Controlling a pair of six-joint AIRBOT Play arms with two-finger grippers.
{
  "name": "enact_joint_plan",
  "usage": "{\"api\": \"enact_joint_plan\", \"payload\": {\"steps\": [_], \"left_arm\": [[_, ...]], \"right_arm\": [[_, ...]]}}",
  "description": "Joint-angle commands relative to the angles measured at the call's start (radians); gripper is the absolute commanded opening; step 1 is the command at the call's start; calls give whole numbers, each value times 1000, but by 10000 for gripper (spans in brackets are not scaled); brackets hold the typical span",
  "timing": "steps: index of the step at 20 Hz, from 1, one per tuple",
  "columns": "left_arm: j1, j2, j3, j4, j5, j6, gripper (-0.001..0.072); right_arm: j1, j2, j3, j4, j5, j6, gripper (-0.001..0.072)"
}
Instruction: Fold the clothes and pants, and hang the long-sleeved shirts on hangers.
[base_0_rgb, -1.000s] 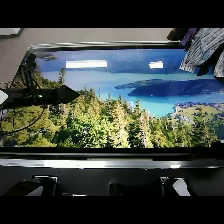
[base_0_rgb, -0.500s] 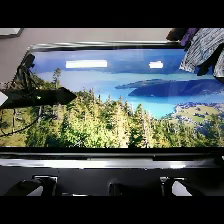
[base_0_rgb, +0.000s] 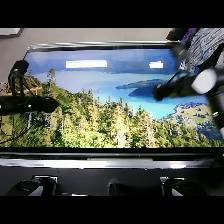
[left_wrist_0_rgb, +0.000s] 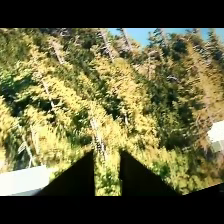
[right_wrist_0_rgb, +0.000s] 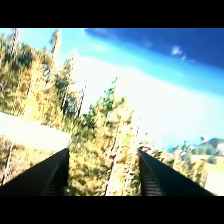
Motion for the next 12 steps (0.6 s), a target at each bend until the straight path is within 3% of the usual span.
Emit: {"api": "enact_joint_plan", "payload": {"steps": [1,2,3,12], "left_arm": [[44,19,-76,77,-6,2,33],[62,22,-97,77,0,3,33],[81,22,-110,78,2,3,33],[154,21,-114,77,0,3,35]], "right_arm": [[116,32,-194,-3,-12,57,157],[127,32,-215,-3,-8,58,50],[127,32,-226,0,-6,61,38],[126,32,-227,-2,26,61,38]]}}
